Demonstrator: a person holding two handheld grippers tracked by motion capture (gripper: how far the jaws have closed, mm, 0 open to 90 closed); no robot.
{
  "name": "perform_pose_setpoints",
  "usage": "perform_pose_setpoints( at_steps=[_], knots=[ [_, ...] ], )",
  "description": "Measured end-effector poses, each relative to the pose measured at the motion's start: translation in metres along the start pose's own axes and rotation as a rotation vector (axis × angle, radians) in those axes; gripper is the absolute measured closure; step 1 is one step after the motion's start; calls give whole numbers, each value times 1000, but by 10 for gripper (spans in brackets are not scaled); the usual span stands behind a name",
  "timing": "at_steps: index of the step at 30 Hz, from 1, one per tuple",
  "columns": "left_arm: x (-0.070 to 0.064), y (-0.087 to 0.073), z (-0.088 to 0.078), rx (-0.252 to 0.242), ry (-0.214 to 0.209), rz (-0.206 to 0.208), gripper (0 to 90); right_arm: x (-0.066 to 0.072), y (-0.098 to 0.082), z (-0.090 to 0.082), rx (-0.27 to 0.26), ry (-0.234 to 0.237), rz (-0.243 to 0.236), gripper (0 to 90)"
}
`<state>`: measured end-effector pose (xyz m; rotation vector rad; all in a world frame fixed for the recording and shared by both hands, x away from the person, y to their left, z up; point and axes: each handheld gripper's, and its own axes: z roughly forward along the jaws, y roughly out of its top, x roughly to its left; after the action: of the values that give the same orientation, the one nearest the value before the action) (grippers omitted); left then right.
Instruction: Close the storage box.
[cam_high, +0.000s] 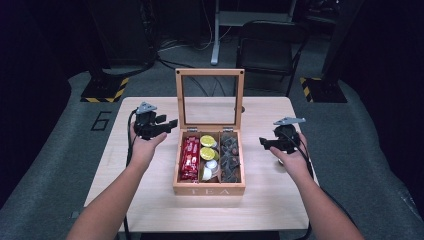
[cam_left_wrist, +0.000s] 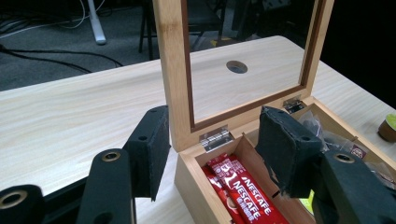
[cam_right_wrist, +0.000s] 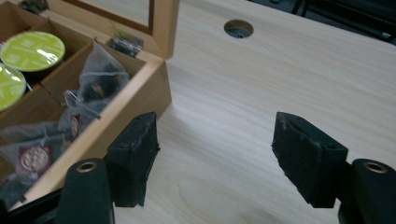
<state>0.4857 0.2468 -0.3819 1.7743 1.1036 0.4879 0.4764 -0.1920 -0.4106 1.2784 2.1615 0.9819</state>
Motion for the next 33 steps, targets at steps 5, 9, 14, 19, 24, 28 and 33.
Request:
perform_pose_setpoints(
  at_steps=[5,9,14,19,24,28,33],
  knots=[
    [1,1,0,0,-1,1,440,9,19,4,-20,18,-8,307],
    [0,0,0,3,-5,-2,439,16,36,8,-33,21,-21,308],
    [0,2,1,5,-5,6,440,22,57,14,-50,39,-11,307],
    [-2,3,3,7,-8,6,440,25,71,19,-60,51,-4,307],
    [-4,4,5,13,-18,21,439,25,81,29,-54,62,-12,305],
    [-6,4,7,10,-20,21,440,25,85,36,-50,62,1,305],
    [-6,4,6,14,-24,26,440,26,89,45,-46,63,-12,305]
  ],
)
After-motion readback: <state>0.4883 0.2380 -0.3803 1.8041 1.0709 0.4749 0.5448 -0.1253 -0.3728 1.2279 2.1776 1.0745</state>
